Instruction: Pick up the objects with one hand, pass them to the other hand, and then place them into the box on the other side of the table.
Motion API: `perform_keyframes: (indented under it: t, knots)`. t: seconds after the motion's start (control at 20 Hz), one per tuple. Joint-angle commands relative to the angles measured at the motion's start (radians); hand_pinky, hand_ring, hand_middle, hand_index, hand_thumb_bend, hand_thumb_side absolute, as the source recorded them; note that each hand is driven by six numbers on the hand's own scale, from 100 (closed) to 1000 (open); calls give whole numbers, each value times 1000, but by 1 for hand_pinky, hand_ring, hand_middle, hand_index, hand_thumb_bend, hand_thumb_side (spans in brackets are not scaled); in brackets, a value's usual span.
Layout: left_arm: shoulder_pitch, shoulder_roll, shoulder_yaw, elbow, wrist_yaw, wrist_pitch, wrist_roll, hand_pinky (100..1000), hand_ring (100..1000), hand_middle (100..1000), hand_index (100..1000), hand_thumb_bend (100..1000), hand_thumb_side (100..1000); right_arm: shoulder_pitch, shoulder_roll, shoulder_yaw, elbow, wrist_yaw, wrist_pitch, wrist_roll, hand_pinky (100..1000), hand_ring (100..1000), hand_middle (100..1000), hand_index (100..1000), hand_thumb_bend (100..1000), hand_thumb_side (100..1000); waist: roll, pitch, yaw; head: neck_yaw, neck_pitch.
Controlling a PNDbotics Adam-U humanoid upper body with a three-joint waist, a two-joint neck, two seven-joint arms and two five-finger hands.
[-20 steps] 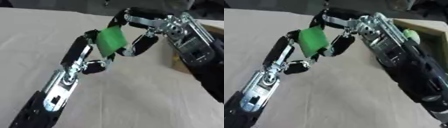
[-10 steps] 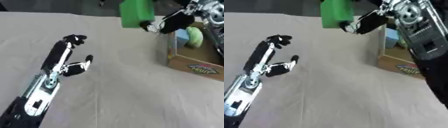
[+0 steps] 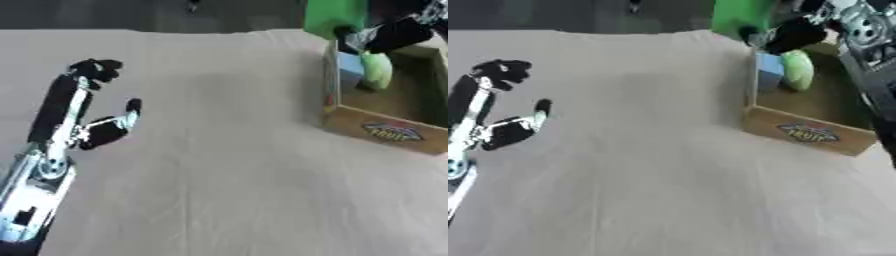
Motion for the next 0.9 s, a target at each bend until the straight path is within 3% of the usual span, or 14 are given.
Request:
perform_keyframes:
  t: [0.05, 0.25, 0.4, 0.7, 0.9]
  knots:
    - [7, 67, 45, -62, 41, 31, 37, 689, 692, 646, 805, 318, 180, 18, -67, -44, 40, 23, 0, -44, 860, 801, 513, 653, 100, 100, 1, -19, 0, -24, -7]
    - [38, 106, 86, -106, 88, 63, 95, 689, 690, 645, 803, 303, 255, 51, -84, -53, 111, 53, -13, -61, 856, 803, 525, 662, 100, 100, 4, -18, 4, -31, -13]
    - [59, 127, 109, -131, 118, 77, 130, 688, 689, 643, 803, 297, 263, 66, -87, -60, 162, 76, -21, -70, 856, 810, 541, 676, 100, 100, 5, -17, 7, -33, -17]
    - [86, 141, 141, -154, 155, 91, 175, 686, 688, 643, 803, 304, 309, 82, -88, -73, 225, 109, -44, -70, 871, 861, 677, 806, 276, 143, 3, -15, 10, -38, -19]
    - [96, 144, 156, -156, 169, 98, 200, 685, 687, 642, 804, 298, 308, 96, -91, -84, 224, 138, -60, -63, 914, 955, 801, 909, 391, 100, 3, -15, 11, -35, -18]
